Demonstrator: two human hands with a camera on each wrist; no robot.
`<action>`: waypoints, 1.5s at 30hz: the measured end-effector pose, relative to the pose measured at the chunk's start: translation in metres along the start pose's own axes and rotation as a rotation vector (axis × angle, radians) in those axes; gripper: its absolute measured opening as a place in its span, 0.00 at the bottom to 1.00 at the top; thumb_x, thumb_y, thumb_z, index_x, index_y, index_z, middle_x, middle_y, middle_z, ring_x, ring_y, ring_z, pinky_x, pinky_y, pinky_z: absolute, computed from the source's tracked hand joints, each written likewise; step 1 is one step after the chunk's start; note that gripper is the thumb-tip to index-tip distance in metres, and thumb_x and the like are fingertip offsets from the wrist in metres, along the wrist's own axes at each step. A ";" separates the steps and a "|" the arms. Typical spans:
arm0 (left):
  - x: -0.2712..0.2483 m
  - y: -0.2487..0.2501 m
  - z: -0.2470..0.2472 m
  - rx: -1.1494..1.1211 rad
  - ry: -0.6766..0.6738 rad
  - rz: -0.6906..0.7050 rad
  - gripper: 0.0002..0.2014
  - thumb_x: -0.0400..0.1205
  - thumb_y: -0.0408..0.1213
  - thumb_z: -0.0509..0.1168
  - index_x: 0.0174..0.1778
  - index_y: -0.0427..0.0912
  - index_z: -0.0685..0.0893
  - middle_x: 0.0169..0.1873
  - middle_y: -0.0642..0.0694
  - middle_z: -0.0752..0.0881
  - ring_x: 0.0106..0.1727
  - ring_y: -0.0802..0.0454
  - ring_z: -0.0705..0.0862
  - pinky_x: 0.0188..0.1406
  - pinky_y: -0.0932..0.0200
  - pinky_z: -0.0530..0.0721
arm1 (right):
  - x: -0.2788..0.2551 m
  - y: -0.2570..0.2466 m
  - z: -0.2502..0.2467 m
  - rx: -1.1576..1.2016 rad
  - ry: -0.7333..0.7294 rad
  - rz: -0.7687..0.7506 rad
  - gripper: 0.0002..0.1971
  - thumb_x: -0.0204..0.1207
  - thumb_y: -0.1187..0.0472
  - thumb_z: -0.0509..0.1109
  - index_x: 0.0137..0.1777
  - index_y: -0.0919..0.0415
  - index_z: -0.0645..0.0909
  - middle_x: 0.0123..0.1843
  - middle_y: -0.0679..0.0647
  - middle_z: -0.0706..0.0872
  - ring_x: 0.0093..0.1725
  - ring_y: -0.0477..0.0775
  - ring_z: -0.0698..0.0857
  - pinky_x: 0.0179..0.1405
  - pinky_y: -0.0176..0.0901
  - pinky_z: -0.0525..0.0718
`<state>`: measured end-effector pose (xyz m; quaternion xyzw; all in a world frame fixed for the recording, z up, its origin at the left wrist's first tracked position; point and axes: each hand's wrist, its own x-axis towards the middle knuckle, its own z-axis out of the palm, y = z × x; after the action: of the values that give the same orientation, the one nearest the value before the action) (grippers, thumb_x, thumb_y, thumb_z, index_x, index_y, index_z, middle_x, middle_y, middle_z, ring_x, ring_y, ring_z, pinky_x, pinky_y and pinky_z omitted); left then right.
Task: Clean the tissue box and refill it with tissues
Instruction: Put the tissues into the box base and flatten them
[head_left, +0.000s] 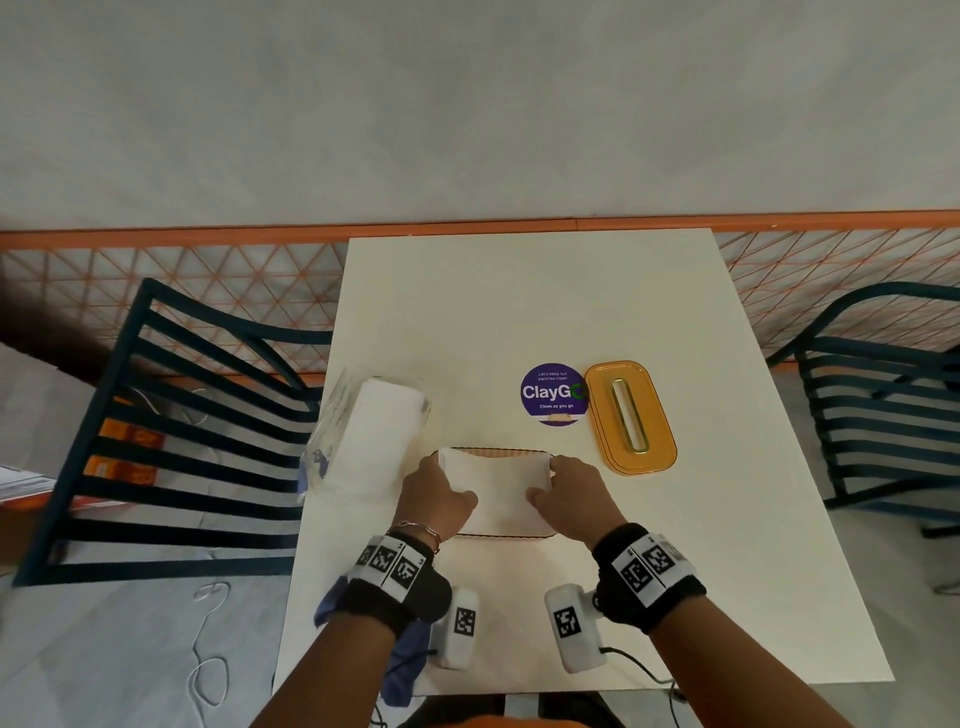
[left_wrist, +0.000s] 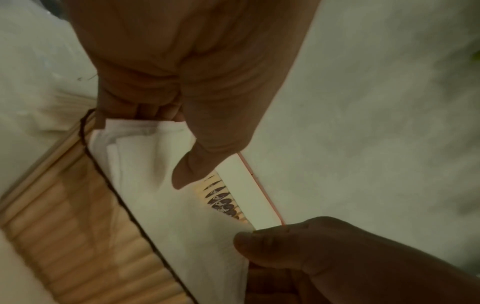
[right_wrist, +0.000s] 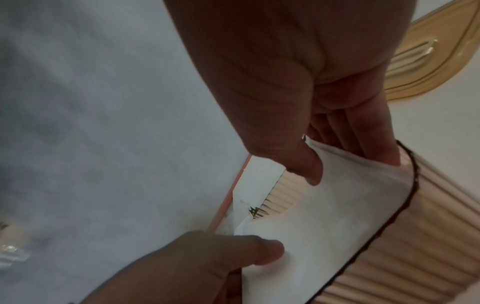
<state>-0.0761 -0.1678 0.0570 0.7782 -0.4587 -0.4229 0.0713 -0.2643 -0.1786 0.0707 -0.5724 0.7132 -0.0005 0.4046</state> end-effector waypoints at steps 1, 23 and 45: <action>-0.001 0.001 -0.002 0.038 0.022 0.009 0.27 0.73 0.41 0.72 0.69 0.39 0.79 0.60 0.44 0.88 0.60 0.44 0.86 0.57 0.55 0.86 | -0.001 0.000 -0.001 -0.033 0.029 -0.007 0.23 0.82 0.53 0.72 0.73 0.64 0.78 0.69 0.57 0.85 0.67 0.58 0.84 0.66 0.44 0.82; 0.004 -0.002 -0.040 0.199 0.141 0.303 0.11 0.79 0.44 0.74 0.58 0.55 0.89 0.52 0.57 0.90 0.53 0.55 0.88 0.57 0.55 0.87 | -0.006 0.010 0.002 -0.184 0.362 -0.295 0.20 0.76 0.68 0.77 0.67 0.56 0.85 0.63 0.53 0.85 0.57 0.53 0.87 0.56 0.39 0.86; 0.084 -0.075 -0.077 0.207 0.252 -0.174 0.45 0.63 0.57 0.84 0.72 0.39 0.79 0.65 0.38 0.85 0.66 0.34 0.84 0.60 0.37 0.87 | 0.012 0.033 -0.001 0.116 0.213 -0.002 0.12 0.81 0.63 0.74 0.64 0.58 0.87 0.53 0.55 0.93 0.42 0.50 0.86 0.34 0.30 0.80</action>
<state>0.0473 -0.2112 0.0184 0.8651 -0.4180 -0.2772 0.0108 -0.2921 -0.1774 0.0498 -0.5455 0.7504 -0.1031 0.3588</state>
